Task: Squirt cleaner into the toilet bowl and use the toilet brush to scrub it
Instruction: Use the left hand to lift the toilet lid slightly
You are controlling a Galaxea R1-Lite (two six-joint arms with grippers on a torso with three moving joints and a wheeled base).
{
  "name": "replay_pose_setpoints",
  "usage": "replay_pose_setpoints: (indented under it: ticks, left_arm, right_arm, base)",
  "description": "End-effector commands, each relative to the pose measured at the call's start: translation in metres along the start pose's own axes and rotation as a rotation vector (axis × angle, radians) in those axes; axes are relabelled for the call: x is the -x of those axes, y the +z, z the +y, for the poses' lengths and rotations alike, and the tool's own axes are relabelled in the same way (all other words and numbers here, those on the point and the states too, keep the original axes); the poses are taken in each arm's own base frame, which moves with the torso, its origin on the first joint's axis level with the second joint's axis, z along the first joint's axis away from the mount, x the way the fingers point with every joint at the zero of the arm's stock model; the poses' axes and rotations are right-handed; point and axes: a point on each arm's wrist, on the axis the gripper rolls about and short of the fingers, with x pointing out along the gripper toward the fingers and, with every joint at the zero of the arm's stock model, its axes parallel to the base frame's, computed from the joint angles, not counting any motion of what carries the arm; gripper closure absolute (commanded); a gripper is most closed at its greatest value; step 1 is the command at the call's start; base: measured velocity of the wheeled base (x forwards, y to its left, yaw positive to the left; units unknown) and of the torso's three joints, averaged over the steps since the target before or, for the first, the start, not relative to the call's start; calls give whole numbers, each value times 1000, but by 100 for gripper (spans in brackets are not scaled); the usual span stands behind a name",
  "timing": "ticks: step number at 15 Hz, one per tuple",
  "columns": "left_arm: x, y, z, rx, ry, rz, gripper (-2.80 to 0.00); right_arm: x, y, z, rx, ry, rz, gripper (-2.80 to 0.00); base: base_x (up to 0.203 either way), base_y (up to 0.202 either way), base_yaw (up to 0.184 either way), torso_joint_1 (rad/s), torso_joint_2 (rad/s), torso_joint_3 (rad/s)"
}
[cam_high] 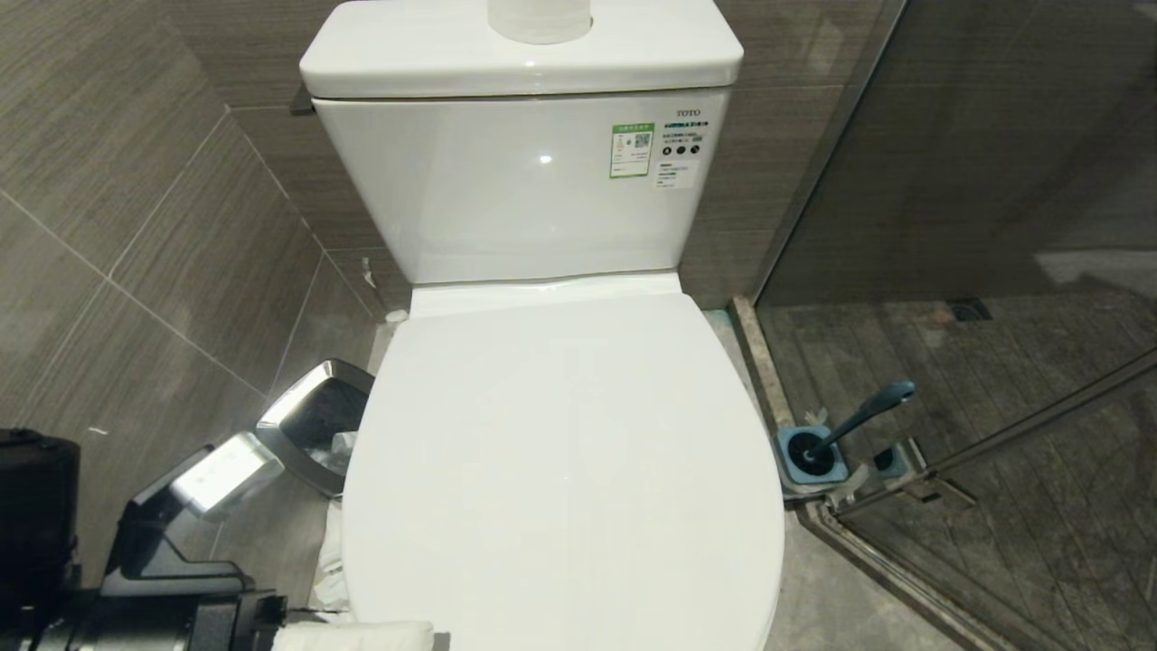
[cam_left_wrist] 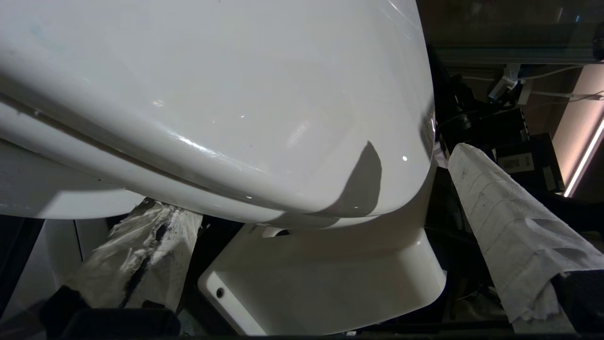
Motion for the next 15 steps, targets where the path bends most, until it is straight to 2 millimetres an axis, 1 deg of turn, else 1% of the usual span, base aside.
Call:
replay_pose_setpoints:
  ticks: [1,3,5,6,9,15]
  left_arm:
    - [3,1,-5,-17,-12,-16,-280]
    - [9,2,-14,-31,-32,-43,-280]
    - [19,1,-27,-8,-73,-74,-280]
    - [20,3,-30,-18,-90,-86,-280]
    - [19,7,-34,-57,-116,-109,-280]
    - [20,11,-38,-78,-129,-117,-280]
  right_arm:
    - [0,0,0,0,0,0,0]
    - [0,0,0,-1,0,0,0]
    - [0,0,0,0,0,0,0]
    - [0,0,0,1,0,0,0]
    - [0,0,0,1,0,0,0]
    - [0,0,0,-1,0,0,0]
  base:
    - [0,0,0,0,0,0]
    - [0,0,0,0,0,0]
    - [0,0,0,0,0,0]
    - [0,0,0,0,0,0]
    - [0,0,0,0,0,0]
    - [0,0,0,0,0,0]
